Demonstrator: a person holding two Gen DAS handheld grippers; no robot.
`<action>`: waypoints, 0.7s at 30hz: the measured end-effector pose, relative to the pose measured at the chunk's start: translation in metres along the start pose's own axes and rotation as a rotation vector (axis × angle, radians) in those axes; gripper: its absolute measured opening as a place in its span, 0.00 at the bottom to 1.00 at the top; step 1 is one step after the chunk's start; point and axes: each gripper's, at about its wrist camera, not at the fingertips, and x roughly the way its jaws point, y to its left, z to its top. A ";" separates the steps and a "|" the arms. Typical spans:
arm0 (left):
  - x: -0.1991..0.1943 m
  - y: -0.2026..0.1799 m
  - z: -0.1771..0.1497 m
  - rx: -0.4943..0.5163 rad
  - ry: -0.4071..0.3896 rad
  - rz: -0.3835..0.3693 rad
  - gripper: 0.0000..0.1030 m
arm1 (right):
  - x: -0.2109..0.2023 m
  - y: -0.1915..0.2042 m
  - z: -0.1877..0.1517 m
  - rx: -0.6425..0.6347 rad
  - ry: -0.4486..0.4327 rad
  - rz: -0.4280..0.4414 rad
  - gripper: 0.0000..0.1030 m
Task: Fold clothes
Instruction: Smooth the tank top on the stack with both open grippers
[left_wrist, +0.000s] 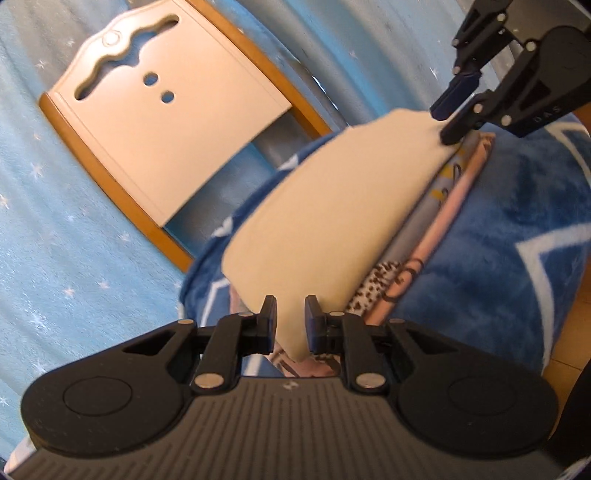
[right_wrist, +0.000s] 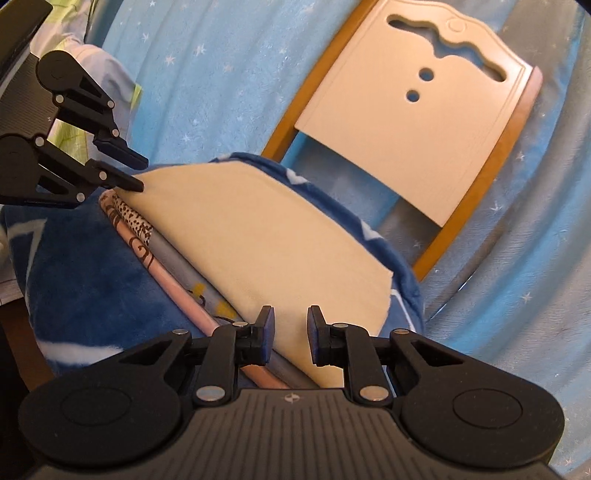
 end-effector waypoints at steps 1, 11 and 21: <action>0.001 -0.001 -0.001 0.002 0.001 0.000 0.13 | 0.002 0.000 -0.001 0.004 0.006 0.004 0.17; -0.007 0.007 0.013 -0.087 -0.040 -0.031 0.15 | -0.006 -0.012 0.013 0.205 -0.029 0.077 0.17; 0.002 0.006 0.015 -0.139 0.012 -0.115 0.13 | 0.023 0.001 0.020 0.288 0.037 0.184 0.20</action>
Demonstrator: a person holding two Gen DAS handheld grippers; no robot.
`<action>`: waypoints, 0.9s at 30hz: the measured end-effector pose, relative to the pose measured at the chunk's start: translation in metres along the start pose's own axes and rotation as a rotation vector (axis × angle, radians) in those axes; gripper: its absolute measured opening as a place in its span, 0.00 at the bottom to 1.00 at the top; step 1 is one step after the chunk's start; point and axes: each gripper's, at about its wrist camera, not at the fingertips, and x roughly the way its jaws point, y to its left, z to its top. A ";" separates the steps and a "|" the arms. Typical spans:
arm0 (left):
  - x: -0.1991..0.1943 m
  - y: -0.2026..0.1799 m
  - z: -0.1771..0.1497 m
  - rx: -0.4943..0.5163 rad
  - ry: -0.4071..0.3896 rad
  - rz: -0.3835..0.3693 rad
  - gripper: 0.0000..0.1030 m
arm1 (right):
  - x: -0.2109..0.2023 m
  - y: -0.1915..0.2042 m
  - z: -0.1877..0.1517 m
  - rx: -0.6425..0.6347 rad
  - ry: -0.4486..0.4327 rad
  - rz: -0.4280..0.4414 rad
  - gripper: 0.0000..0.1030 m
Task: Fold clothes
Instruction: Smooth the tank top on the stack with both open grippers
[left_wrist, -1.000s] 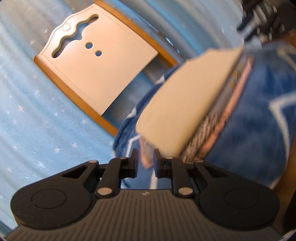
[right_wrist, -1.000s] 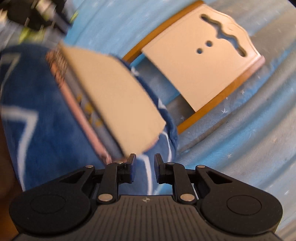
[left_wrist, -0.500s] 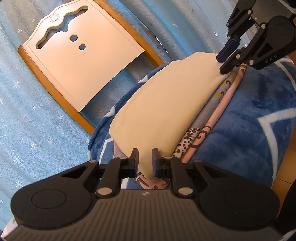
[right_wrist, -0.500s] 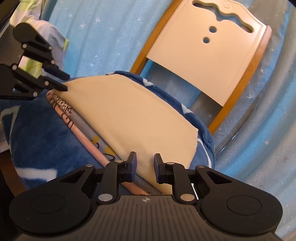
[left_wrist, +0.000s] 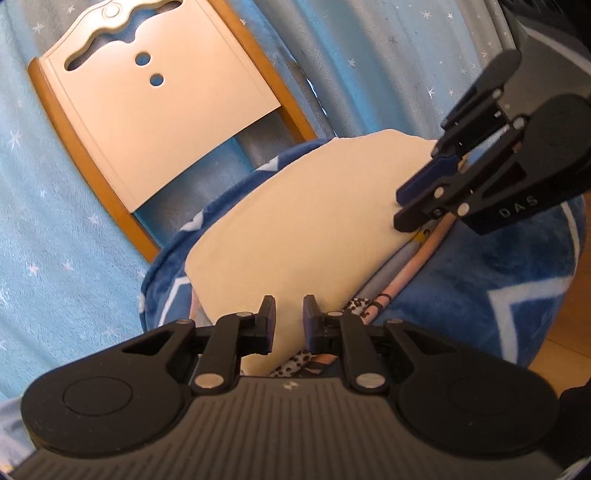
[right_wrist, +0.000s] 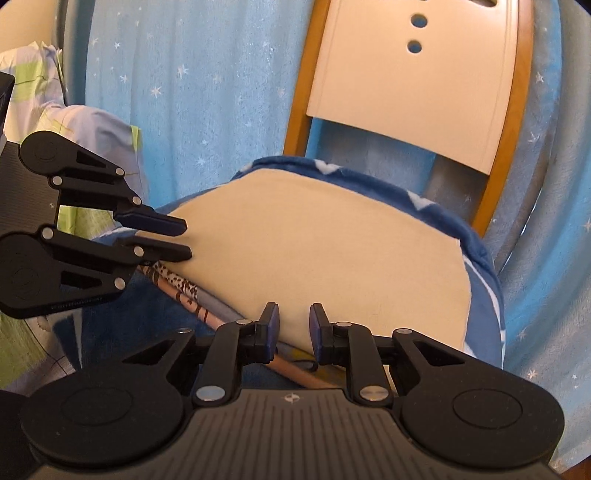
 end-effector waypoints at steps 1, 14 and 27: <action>0.000 0.000 0.000 -0.004 0.006 -0.005 0.13 | 0.000 -0.001 -0.002 0.008 0.003 0.002 0.19; -0.009 0.006 -0.014 -0.064 0.037 -0.007 0.17 | -0.029 -0.024 -0.016 0.128 -0.060 -0.056 0.20; -0.004 0.010 -0.012 -0.134 0.088 -0.021 0.20 | -0.034 -0.039 -0.031 0.221 -0.034 -0.101 0.25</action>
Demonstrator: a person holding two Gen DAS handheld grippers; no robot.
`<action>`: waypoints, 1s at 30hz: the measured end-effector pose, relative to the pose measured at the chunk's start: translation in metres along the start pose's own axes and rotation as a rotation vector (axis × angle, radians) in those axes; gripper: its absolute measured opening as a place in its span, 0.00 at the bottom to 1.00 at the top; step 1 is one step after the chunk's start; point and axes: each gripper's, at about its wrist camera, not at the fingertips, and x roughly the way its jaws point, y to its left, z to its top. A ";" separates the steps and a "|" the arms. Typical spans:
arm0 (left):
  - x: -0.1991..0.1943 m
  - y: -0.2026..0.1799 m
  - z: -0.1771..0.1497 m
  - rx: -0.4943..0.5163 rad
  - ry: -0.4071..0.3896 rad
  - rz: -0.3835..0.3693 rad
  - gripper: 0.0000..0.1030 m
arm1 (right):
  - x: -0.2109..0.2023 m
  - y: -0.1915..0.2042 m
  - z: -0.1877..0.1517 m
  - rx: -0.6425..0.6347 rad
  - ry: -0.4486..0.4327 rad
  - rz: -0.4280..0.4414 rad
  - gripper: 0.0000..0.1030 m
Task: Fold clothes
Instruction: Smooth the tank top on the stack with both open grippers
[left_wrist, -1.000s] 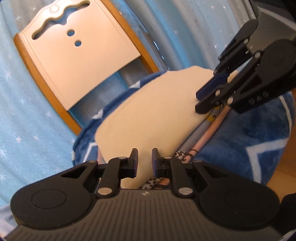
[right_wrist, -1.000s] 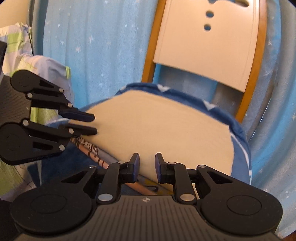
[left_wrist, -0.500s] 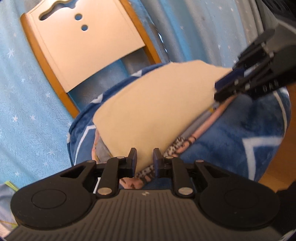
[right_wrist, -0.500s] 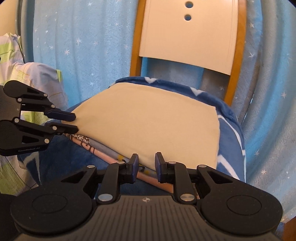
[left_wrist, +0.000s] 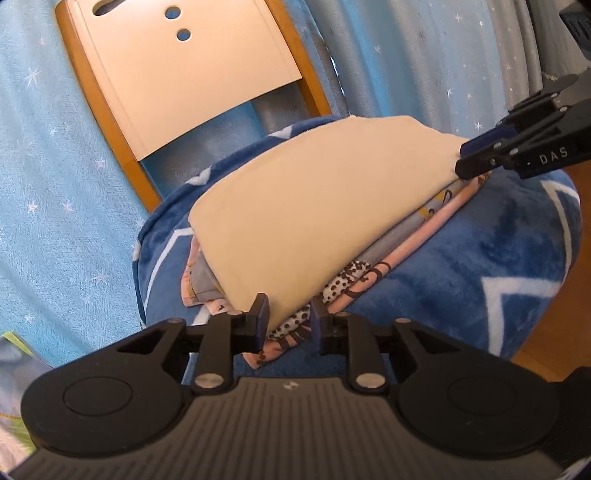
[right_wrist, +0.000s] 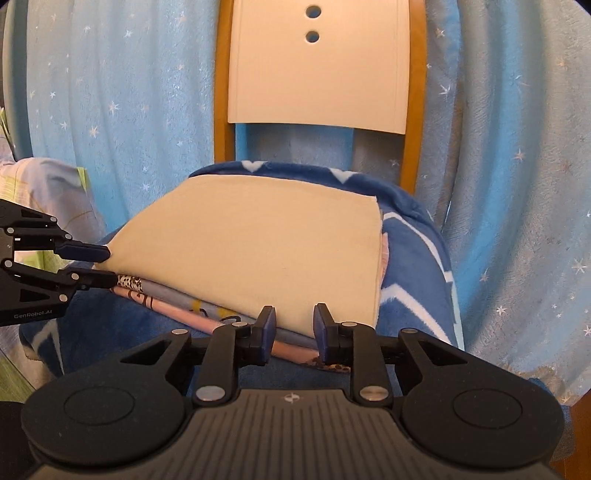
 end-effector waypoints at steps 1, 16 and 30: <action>-0.001 0.001 0.000 -0.007 0.000 0.000 0.20 | -0.001 0.000 0.001 0.008 -0.002 0.000 0.25; -0.009 0.000 -0.003 -0.062 0.016 0.004 0.37 | -0.010 -0.002 -0.013 0.045 0.049 -0.012 0.37; -0.037 -0.003 -0.013 -0.084 -0.018 0.067 0.64 | -0.026 0.001 -0.026 0.119 -0.003 0.003 0.52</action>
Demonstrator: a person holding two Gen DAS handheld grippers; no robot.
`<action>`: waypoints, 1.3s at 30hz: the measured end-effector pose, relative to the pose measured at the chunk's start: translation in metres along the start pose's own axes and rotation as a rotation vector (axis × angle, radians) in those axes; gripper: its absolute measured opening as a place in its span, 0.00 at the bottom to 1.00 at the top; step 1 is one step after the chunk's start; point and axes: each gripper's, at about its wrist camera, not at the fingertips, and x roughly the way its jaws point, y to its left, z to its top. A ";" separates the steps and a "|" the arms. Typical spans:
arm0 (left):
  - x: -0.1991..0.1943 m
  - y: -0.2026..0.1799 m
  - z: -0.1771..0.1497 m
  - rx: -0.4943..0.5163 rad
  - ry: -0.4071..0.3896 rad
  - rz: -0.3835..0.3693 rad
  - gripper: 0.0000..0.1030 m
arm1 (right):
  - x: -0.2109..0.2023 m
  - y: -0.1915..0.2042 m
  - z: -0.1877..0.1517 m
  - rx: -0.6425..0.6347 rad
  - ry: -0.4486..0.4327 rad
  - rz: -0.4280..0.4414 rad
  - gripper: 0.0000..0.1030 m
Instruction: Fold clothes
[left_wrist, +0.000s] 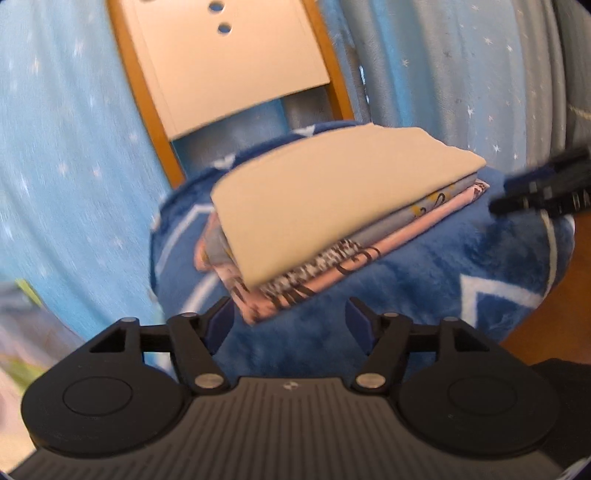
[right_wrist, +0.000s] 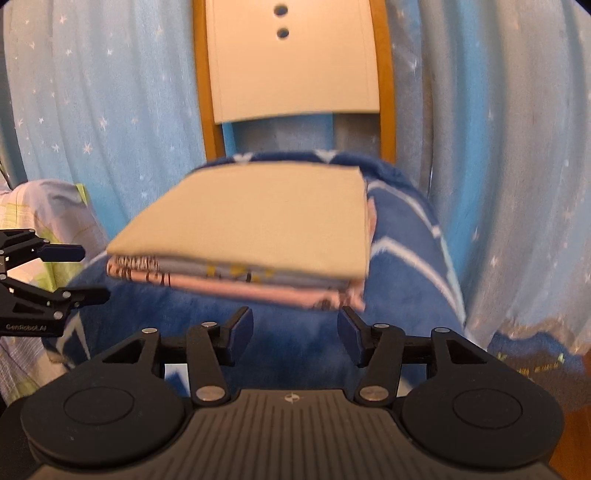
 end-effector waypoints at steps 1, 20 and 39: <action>-0.002 0.003 0.003 0.017 -0.010 0.010 0.67 | 0.000 -0.002 0.007 -0.006 -0.016 0.008 0.54; 0.107 0.110 0.047 -0.412 -0.130 -0.182 0.65 | 0.095 0.000 0.117 -0.189 -0.001 0.044 0.63; 0.159 0.112 0.057 -0.414 -0.012 -0.236 0.27 | 0.168 -0.103 0.135 0.144 0.107 0.112 0.10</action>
